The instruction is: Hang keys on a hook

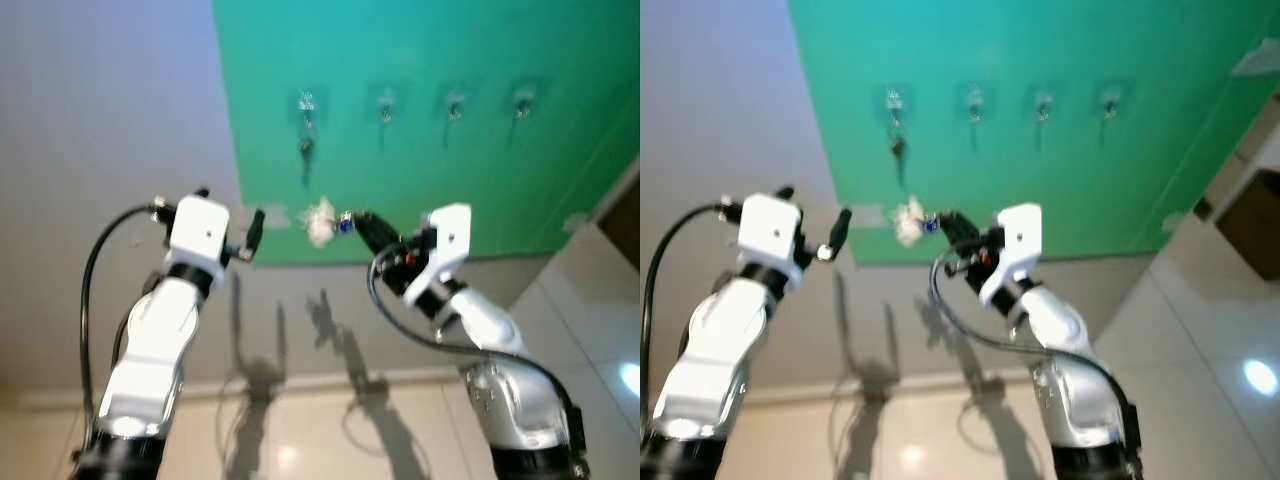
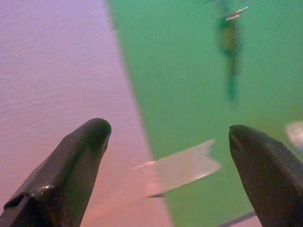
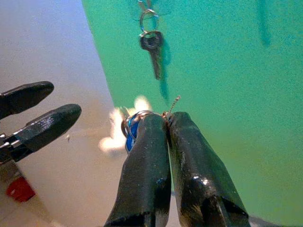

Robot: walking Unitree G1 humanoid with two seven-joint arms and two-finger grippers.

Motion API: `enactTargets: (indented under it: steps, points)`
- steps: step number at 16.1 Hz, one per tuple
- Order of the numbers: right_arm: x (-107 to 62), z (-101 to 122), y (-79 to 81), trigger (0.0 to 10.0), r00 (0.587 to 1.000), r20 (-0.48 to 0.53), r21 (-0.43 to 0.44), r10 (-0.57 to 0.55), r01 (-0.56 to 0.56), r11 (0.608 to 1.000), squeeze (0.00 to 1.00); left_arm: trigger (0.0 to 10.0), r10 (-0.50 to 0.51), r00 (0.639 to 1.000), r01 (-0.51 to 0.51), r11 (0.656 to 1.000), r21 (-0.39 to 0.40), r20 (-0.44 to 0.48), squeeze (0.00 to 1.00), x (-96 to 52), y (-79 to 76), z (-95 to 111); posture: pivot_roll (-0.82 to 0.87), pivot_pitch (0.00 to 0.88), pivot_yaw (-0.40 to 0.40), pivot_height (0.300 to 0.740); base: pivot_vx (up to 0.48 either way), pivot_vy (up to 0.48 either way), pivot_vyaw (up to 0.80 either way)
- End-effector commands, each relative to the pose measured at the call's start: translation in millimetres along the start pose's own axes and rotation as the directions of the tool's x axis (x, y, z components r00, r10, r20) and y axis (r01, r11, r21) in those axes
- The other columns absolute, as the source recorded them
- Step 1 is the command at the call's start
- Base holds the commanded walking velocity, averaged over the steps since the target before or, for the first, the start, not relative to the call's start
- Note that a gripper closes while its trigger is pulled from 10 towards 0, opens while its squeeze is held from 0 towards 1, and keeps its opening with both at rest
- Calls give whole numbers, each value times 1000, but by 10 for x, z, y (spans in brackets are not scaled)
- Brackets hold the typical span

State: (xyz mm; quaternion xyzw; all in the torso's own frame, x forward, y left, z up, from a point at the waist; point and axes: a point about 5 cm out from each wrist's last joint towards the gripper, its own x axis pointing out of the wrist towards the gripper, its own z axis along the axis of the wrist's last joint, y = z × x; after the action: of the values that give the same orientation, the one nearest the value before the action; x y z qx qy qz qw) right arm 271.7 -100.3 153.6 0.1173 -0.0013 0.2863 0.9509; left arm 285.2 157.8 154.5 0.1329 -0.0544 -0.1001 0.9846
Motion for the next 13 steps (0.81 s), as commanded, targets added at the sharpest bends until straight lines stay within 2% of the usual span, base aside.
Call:
enactTargets:
  steps: [1,3,4,7,10,13]
  points:
    - [9,50,-30,10000,1000,20,-3,-9,9,1000,0,10000,10,1000,-10,1000,12,6,0,0,19,28,-7,0,-10,740,0,-416,800]
    - [36,58,-12,10000,1000,20,-11,4,-4,1000,0,10000,-1,1000,1,1000,9,1,0,20,-17,7,-24,0,6,740,0,-407,800]
    - [32,76,-15,10000,1000,27,-23,3,-2,1000,0,10000,-19,1000,19,1000,2,-6,0,36,-52,5,-32,0,9,740,0,0,800]
    - [26,122,-15,10000,999,46,-14,-9,10,1000,0,10000,-18,1000,18,1000,-4,8,0,53,-69,44,-33,0,-1,740,0,0,0]
    - [21,158,-80,10000,995,70,4,-75,75,997,0,10000,-54,998,53,998,18,37,0,62,-113,80,-27,0,-10,740,0,0,0]
    - [35,273,-129,10000,986,115,4,-121,121,993,0,10000,-91,994,91,996,-3,62,0,103,-151,121,-48,0,6,740,0,0,0]
